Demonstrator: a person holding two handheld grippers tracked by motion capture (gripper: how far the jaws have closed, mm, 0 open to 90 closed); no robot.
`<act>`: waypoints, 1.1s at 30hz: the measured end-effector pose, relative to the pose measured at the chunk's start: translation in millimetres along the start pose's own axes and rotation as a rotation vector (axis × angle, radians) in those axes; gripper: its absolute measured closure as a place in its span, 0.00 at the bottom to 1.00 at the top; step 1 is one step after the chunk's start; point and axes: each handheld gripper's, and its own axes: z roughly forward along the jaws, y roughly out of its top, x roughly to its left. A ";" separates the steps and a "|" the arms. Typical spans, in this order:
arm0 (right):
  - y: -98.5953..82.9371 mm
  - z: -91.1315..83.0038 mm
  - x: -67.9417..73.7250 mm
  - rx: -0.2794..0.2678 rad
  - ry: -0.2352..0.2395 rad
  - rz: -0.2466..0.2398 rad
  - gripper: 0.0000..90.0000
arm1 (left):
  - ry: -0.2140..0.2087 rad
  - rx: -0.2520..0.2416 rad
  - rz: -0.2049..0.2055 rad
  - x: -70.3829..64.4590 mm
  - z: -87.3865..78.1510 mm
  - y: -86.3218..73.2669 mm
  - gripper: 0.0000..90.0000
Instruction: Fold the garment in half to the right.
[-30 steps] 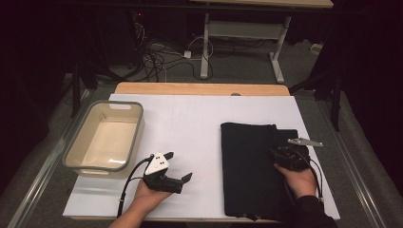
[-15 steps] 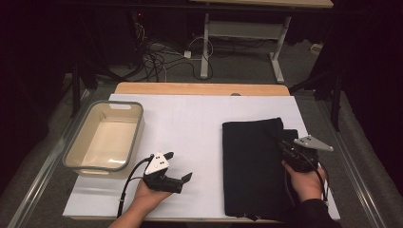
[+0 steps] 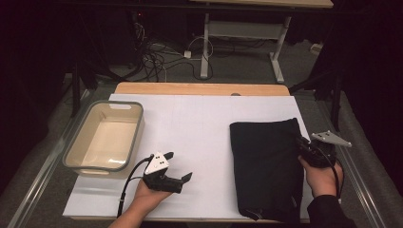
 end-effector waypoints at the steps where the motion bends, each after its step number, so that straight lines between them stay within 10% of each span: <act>1: -4.1 5.6 -2.5 0.020 -0.004 0.006 0.88 | 0.000 0.000 0.000 0.0 0.0 0.0 0.00; 7: -26.4 29.5 -12.2 0.081 0.002 0.057 0.87 | -0.001 0.001 0.005 0.0 -0.2 0.0 0.00; 11: -23.5 24.4 -12.5 0.071 0.011 0.054 0.65 | -0.002 0.000 0.005 0.1 -0.2 0.0 0.00; 26: -74.5 -90.1 49.3 -0.042 0.191 -0.042 0.59 | 0.005 0.002 0.003 -0.3 0.0 0.0 0.00; 33: -95.4 -112.7 87.5 -0.049 0.281 -0.086 0.54 | 0.012 0.003 -0.004 0.1 0.2 0.1 0.00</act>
